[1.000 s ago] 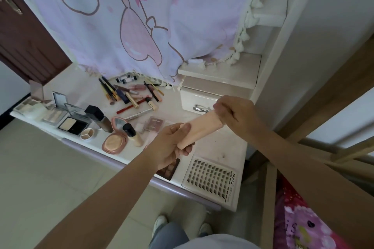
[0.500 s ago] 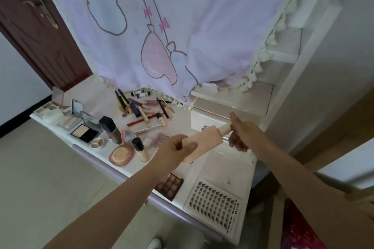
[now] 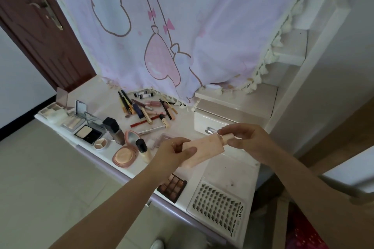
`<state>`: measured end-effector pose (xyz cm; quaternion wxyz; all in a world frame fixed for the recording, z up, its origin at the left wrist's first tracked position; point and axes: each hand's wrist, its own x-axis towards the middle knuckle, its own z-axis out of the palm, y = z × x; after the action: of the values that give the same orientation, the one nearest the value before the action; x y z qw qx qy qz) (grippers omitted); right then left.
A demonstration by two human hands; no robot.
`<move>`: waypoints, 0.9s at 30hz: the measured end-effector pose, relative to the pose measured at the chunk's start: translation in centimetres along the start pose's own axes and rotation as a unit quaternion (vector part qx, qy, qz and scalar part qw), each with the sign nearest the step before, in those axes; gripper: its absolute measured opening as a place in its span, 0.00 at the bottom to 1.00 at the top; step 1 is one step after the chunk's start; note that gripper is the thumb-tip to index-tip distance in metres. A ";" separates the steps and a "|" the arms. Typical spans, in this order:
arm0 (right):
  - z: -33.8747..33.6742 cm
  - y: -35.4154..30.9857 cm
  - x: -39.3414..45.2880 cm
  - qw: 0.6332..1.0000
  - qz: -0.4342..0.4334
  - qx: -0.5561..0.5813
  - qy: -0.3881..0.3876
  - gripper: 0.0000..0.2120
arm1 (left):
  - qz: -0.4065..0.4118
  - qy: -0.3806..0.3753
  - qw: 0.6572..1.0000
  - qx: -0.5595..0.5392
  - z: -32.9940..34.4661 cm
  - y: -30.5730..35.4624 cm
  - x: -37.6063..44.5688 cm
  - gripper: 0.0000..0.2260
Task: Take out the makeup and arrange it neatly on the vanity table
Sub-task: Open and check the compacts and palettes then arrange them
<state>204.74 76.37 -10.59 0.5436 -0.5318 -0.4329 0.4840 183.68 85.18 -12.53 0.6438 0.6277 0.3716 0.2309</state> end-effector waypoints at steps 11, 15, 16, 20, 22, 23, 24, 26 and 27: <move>0.5 1.5 0.2 0.989 0.121 -0.087 -0.021 0.06 | -0.025 -0.013 0.999 -0.030 -1.0 -0.8 -0.1 0.13; 1.5 3.4 0.7 0.984 0.135 -0.111 -0.028 0.14 | -0.072 -0.005 0.996 -0.045 -2.0 -2.3 0.1 0.07; 1.8 4.0 0.9 0.983 0.142 -0.114 -0.026 0.15 | -0.086 -0.005 0.995 -0.046 -2.1 -2.7 0.2 0.06; 2.2 5.7 1.7 0.984 0.143 -0.108 0.000 0.15 | -0.157 -0.007 0.987 -0.045 -2.7 -3.5 1.9 0.05; 2.4 6.5 2.2 0.984 0.146 -0.099 0.024 0.15 | -0.197 -0.008 0.979 -0.045 -3.1 -3.8 3.1 0.05; 2.5 6.9 2.5 0.983 0.151 -0.092 0.040 0.16 | -0.210 -0.013 0.977 -0.046 -3.2 -3.9 3.7 0.04; 2.6 7.3 2.8 0.982 0.158 -0.078 0.062 0.16 | -0.219 -0.019 0.974 -0.046 -3.3 -4.0 4.2 0.04; 2.7 8.0 3.4 0.977 0.181 -0.027 0.109 0.17 | -0.229 -0.029 0.972 -0.042 -3.5 -4.2 5.3 0.05; 2.7 8.3 3.7 0.972 0.197 -0.007 0.128 0.17 | -0.230 -0.039 0.972 -0.031 -3.5 -4.3 6.1 0.06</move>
<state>202.13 80.15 -18.88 0.4845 -0.6681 -0.2497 0.5066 183.98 91.62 -17.61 0.7126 0.5135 0.4737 0.0635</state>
